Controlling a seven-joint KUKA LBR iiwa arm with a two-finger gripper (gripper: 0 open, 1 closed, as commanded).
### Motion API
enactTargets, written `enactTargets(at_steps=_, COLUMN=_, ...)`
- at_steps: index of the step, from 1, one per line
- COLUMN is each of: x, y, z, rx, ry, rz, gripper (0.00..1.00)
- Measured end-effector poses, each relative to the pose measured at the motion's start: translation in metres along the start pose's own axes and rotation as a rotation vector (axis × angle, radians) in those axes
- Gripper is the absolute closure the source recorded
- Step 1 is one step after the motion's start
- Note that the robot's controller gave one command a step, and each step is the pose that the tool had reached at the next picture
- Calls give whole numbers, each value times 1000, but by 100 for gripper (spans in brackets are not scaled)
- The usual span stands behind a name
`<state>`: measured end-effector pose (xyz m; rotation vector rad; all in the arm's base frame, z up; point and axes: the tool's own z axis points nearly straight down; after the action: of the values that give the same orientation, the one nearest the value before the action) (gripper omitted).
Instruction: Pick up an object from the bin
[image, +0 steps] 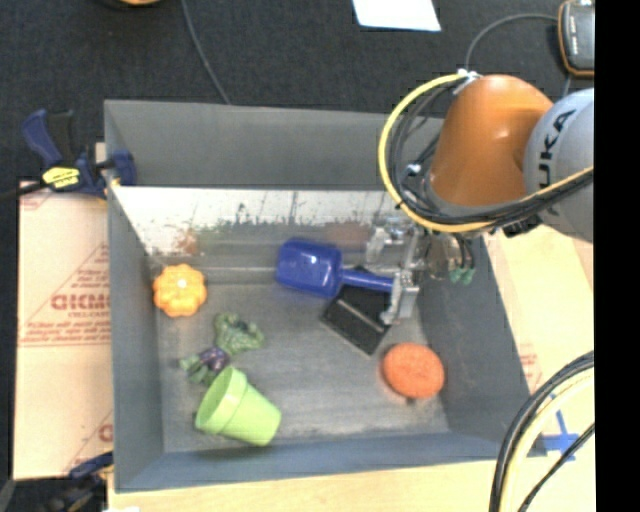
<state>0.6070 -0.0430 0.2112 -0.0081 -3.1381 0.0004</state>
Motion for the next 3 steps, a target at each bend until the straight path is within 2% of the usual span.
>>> enactTargets(at_steps=1, x=-1, y=0, z=-5, rx=1, ry=-8, rz=-1, gripper=0)
enactTargets(at_steps=2, x=-33, y=26, z=89, rx=-2, ry=-9, rz=253, gripper=0)
enactTargets(at_steps=3, x=-44, y=-9, z=139, rx=-8, ry=0, rz=195, gripper=0)
